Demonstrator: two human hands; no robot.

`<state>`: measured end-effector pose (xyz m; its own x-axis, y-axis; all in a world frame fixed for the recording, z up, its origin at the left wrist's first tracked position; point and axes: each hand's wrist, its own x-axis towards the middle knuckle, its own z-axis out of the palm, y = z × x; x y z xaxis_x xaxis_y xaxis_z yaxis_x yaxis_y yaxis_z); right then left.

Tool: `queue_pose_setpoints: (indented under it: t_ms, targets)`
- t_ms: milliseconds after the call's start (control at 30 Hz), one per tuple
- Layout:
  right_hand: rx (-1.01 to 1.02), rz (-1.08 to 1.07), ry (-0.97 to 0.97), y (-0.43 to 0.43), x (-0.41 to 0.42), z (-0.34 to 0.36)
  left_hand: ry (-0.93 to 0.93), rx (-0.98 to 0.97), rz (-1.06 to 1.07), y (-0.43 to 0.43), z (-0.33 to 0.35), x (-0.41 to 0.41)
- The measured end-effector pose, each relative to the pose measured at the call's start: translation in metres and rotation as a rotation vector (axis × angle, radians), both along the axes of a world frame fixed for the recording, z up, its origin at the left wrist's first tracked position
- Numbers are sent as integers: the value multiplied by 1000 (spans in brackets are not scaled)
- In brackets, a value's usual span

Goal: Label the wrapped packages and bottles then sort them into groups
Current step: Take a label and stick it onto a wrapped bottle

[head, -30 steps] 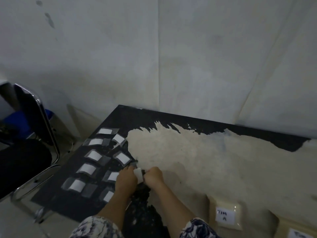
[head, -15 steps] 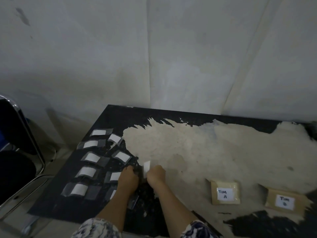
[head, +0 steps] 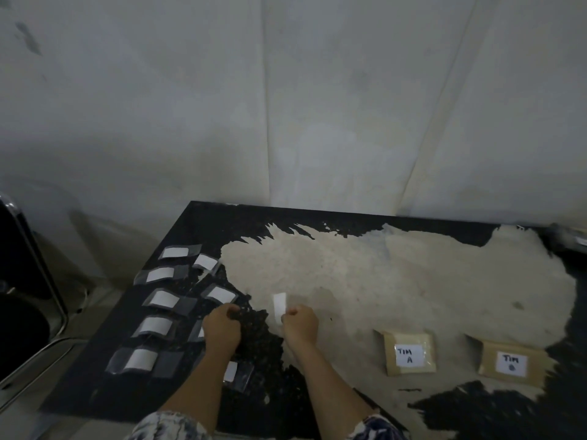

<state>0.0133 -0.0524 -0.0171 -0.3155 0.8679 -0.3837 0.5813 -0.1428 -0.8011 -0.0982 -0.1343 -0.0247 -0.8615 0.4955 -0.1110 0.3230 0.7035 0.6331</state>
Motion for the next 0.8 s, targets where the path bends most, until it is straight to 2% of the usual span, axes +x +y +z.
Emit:
queue_pose_setpoints:
  t_ms: [200, 400, 533, 733, 800]
  targets:
    - [108, 47, 18, 0, -3, 4, -39, 67, 16, 2, 2, -6]
    - [89, 69, 21, -2, -4, 6, -58, 104, 29, 1, 6, -4]
    - [89, 97, 32, -1, -2, 8, -17, 53, -53, 0, 6, -1]
    - [108, 110, 6, 1, 4, 10, -61, 67, -102, 3, 4, 4]
    - [121, 109, 1, 2, 5, 10, -1, 35, -122, 4, 5, 6]
